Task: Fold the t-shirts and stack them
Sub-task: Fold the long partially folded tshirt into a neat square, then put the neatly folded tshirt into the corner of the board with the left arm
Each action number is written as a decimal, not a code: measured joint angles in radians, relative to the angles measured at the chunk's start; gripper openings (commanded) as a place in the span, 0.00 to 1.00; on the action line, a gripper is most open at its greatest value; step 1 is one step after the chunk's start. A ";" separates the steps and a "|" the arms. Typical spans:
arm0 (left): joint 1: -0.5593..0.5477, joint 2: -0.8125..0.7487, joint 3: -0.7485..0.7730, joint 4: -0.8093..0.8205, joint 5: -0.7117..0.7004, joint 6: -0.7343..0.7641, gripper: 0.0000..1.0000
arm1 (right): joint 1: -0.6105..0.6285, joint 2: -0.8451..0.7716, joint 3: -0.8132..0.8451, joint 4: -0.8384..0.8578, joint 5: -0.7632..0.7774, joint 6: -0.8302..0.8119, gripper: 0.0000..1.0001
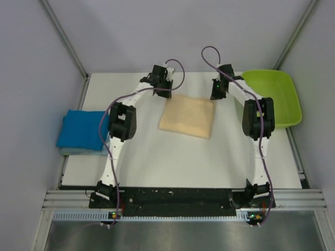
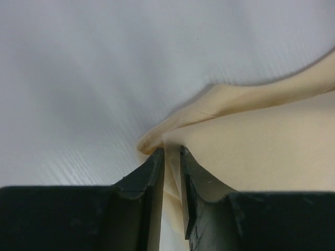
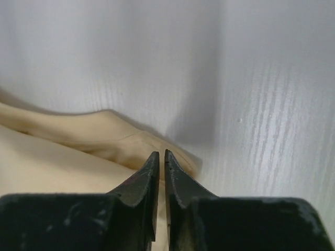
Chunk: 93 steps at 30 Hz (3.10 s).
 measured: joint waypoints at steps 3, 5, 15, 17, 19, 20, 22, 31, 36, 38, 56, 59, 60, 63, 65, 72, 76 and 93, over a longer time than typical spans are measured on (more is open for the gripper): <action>0.014 -0.009 0.005 -0.022 -0.023 -0.031 0.42 | -0.003 -0.009 -0.004 -0.021 0.031 -0.012 0.34; 0.028 -0.032 -0.012 -0.035 -0.040 -0.048 0.58 | -0.005 -0.042 -0.041 -0.023 0.049 -0.022 0.48; 0.062 -0.361 -0.394 0.014 0.106 -0.192 0.99 | -0.004 -0.410 -0.372 -0.039 0.022 -0.057 0.77; 0.057 -0.348 -0.415 0.033 0.136 -0.212 0.99 | -0.004 -0.426 -0.415 -0.030 -0.001 -0.054 0.77; 0.050 -0.309 -0.423 0.040 0.166 -0.233 0.99 | -0.004 -0.424 -0.457 -0.020 -0.023 -0.051 0.77; 0.047 -0.291 -0.425 0.042 0.173 -0.238 0.99 | -0.004 -0.424 -0.472 -0.022 -0.030 -0.051 0.77; 0.038 -0.249 -0.426 0.049 0.191 -0.248 0.94 | -0.003 -0.424 -0.501 -0.025 -0.044 -0.048 0.77; 0.031 -0.150 -0.397 0.129 0.414 -0.365 0.00 | -0.003 -0.455 -0.515 -0.019 -0.053 -0.052 0.80; 0.060 -0.179 -0.493 0.180 0.528 -0.412 0.00 | -0.003 -0.560 -0.548 -0.016 -0.049 -0.054 0.99; 0.074 -0.232 -0.562 0.154 0.527 -0.380 0.00 | -0.003 -0.605 -0.562 -0.015 -0.049 -0.056 0.99; 0.409 -0.702 -0.729 -0.560 0.159 0.351 0.00 | -0.003 -0.760 -0.612 -0.023 0.027 -0.113 0.99; 0.470 -0.782 -0.729 -0.628 0.053 0.400 0.00 | -0.003 -0.761 -0.612 -0.024 0.039 -0.122 0.99; 0.482 -0.805 -0.728 -0.639 0.025 0.409 0.00 | -0.003 -0.761 -0.612 -0.024 0.042 -0.125 0.99; 0.511 -0.880 -0.724 -0.673 -0.081 0.444 0.00 | -0.003 -0.761 -0.612 -0.026 0.053 -0.137 0.99; 0.525 -0.909 -0.718 -0.694 -0.137 0.461 0.00 | -0.003 -0.761 -0.612 -0.027 0.057 -0.145 0.99; 0.607 -0.926 -0.648 -0.724 -0.272 0.497 0.00 | -0.003 -0.761 -0.612 -0.029 0.061 -0.166 0.99; 0.634 -0.929 -0.577 -0.713 -0.277 0.502 0.00 | -0.003 -0.761 -0.612 -0.029 0.072 -0.178 0.99; 0.640 -0.836 -0.375 -0.719 -0.118 0.438 0.00 | -0.003 -0.765 -0.631 -0.044 0.142 -0.225 0.99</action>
